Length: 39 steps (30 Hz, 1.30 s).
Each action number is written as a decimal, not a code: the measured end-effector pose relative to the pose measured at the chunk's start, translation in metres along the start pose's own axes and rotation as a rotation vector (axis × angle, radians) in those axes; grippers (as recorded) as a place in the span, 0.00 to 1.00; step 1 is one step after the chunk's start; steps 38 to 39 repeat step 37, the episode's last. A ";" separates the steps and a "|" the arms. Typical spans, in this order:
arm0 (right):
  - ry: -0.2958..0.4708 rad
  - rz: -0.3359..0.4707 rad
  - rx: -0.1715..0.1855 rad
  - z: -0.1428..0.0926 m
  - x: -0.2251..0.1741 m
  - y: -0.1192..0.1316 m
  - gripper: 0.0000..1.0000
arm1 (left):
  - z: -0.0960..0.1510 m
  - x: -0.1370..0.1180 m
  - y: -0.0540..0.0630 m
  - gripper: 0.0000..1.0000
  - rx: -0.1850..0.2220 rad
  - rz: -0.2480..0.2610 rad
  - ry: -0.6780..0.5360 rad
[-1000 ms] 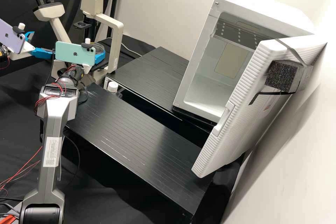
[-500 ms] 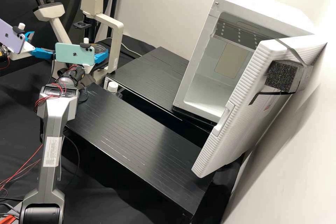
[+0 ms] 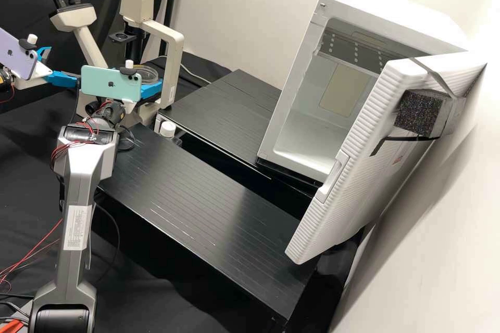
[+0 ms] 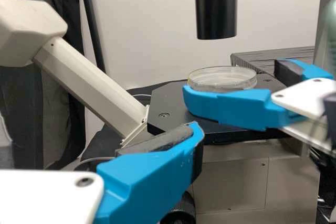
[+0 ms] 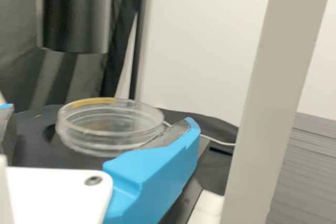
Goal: Place the petri dish on the microscope
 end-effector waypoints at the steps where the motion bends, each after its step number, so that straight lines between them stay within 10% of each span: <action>1: -0.003 -0.014 0.010 0.002 -0.005 -0.001 1.00 | 0.000 0.000 0.000 1.00 0.000 0.000 0.000; 7: 0.032 -0.005 0.032 0.003 -0.033 0.007 1.00 | 0.000 0.000 0.000 1.00 0.000 0.000 0.000; 27: 0.151 0.136 -0.138 0.013 -0.202 0.025 1.00 | 0.000 0.000 0.000 1.00 0.000 0.000 0.000; 39: 0.098 0.037 -0.110 0.052 -0.282 0.030 1.00 | 0.000 0.000 0.000 1.00 0.000 0.000 0.000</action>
